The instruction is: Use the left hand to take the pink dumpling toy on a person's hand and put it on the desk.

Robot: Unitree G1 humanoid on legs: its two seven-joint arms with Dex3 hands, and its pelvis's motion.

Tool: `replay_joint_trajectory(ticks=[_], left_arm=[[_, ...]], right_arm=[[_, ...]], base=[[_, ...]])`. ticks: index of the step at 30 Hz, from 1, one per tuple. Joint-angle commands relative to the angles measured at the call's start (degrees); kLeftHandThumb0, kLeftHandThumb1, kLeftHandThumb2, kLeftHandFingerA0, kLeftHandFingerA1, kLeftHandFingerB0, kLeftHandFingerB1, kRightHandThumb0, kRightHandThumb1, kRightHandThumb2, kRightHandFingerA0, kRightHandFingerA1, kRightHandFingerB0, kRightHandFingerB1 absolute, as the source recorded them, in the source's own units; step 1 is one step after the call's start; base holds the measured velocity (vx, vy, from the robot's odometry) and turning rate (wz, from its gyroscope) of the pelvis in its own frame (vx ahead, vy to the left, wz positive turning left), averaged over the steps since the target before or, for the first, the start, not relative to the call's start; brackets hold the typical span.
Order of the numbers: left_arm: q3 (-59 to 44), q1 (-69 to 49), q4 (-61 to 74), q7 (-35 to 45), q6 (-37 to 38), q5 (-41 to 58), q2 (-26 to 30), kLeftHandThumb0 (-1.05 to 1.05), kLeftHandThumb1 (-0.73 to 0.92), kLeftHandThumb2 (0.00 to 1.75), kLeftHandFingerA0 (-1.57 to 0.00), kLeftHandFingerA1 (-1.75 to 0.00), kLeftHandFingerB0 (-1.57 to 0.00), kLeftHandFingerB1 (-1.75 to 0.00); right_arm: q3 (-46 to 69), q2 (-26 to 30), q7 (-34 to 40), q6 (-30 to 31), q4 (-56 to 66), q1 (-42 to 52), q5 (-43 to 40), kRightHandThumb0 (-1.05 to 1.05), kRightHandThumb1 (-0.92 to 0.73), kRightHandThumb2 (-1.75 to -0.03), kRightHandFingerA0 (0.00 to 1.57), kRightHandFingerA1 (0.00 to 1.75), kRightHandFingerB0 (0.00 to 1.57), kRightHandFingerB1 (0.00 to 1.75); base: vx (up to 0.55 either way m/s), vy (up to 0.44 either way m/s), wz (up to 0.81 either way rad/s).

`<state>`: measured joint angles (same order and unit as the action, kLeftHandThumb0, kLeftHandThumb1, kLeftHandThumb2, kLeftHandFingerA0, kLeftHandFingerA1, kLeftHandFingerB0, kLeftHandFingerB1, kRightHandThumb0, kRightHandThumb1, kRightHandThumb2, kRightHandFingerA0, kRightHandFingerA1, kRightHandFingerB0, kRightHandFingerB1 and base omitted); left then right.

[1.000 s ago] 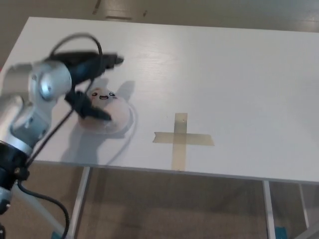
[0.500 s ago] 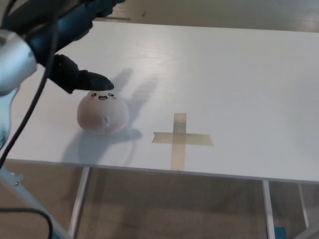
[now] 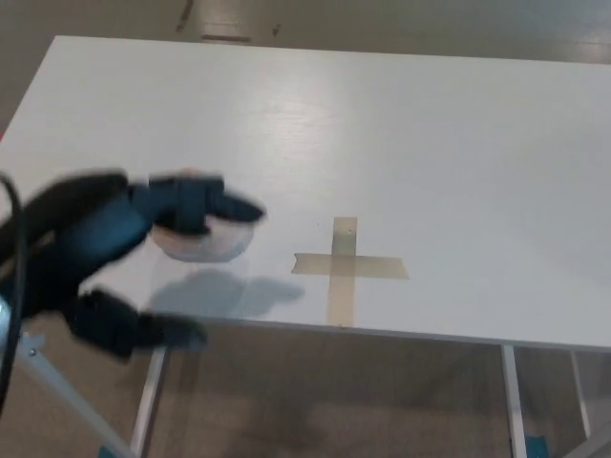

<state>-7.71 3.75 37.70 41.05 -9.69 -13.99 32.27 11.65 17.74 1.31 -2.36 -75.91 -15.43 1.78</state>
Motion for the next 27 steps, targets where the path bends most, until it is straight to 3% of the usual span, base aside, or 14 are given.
replay_joint_trajectory(ticks=[1, 8, 11, 13, 14, 15, 16, 17, 19, 20, 27], left_arm=[[-13.0, -43.7, 20.5, 14.5, 5.3, 38.0, -5.8, -0.42, 0.5, 0.55, -0.74, -0.5, -0.57, -0.41], [-11.2, -52.2, 10.2, 18.1, 12.7, 32.3, -5.6, -0.46, 0.5, 0.56, -0.73, -0.5, -0.57, -0.41], [-6.8, -50.0, -3.5, 11.7, 17.9, 20.4, -5.5, -0.49, 0.5, 0.57, -0.76, -0.51, -0.57, -0.41], [-3.9, -47.9, -13.4, 3.0, 20.1, 11.2, -6.5, -0.39, 0.5, 0.54, -0.78, -0.48, -0.61, -0.4], [-3.9, -47.9, -13.4, 3.0, 20.1, 11.2, -6.5, -0.39, 0.5, 0.54, -0.78, -0.48, -0.61, -0.4], [-2.1, -45.0, -20.9, -3.5, 19.0, 5.7, -7.3, -0.39, 0.5, 0.55, -0.75, -0.46, -0.62, -0.41], [0.4, -40.5, -31.5, -12.2, 16.9, -1.2, -8.2, -0.47, 0.42, 0.71, -0.65, -0.53, -0.56, -0.5], [1.4, -38.5, -35.8, -15.3, 16.0, -3.3, -8.3, -0.47, 0.42, 0.71, -0.65, -0.53, -0.56, -0.5], [2.4, -36.3, -40.5, -17.9, 15.4, -4.9, -8.1, -0.47, 0.42, 0.71, -0.61, -0.52, -0.53, -0.49], [3.4, -33.0, -46.5, -20.9, 14.7, -6.3, -8.1, -0.43, 0.5, 0.56, -0.59, -0.4, -0.54, -0.38], [3.0, -19.5, -76.3, -30.8, 11.1, -4.9, -8.1, -0.44, 0.54, 0.56, -0.51, -0.37, -0.46, -0.35]], right_arm=[[-2.5, -1.6, 4.0, -2.3, -0.5, 6.9, 2.7, -0.23, -0.71, -0.61, 0.66, 0.46, 0.52, 0.42], [-3.2, -2.4, 4.2, -3.1, -0.6, 10.5, 2.9, -0.24, -0.72, -0.61, 0.68, 0.46, 0.55, 0.42], [-3.8, -2.6, 4.1, -3.6, -0.5, 12.2, 3.1, -0.25, -0.72, -0.61, 0.68, 0.46, 0.55, 0.42], [-4.2, -2.7, 4.1, -3.9, -0.4, 13.4, 3.2, -0.25, -0.72, -0.61, 0.68, 0.46, 0.55, 0.42], [-4.2, -2.7, 4.1, -3.9, -0.4, 13.4, 3.2, -0.25, -0.72, -0.61, 0.68, 0.46, 0.55, 0.42], [-4.4, -2.9, 4.1, -4.1, -0.5, 14.1, 3.1, -0.25, -0.72, -0.61, 0.68, 0.46, 0.56, 0.43], [-4.6, -3.3, 4.3, -4.5, -0.5, 15.0, 3.1, -0.25, -0.71, -0.61, 0.69, 0.46, 0.56, 0.43], [-4.7, -3.5, 4.4, -4.6, -0.5, 15.4, 3.0, -0.25, -0.71, -0.61, 0.69, 0.46, 0.56, 0.43], [-4.7, -3.8, 4.5, -4.8, -0.5, 16.0, 3.0, -0.24, -0.72, -0.61, 0.69, 0.46, 0.56, 0.43], [-4.8, -3.9, 4.5, -5.0, -0.4, 16.3, 3.0, -0.24, -0.72, -0.61, 0.69, 0.46, 0.56, 0.43], [-4.8, -4.5, 3.9, -5.8, -0.3, 17.6, 2.6, -0.27, -0.75, -0.62, 0.68, 0.46, 0.54, 0.42]], base=[[0.0, 0.0, 0.0], [0.0, 0.0, 0.0], [0.0, 0.0, 0.0], [0.0, 0.0, 0.0], [0.0, 0.0, 0.0], [0.0, 0.0, 0.0], [0.0, 0.0, 0.0], [0.0, 0.0, 0.0], [0.0, 0.0, 0.0], [0.0, 0.0, 0.0], [0.0, 0.0, 0.0]])
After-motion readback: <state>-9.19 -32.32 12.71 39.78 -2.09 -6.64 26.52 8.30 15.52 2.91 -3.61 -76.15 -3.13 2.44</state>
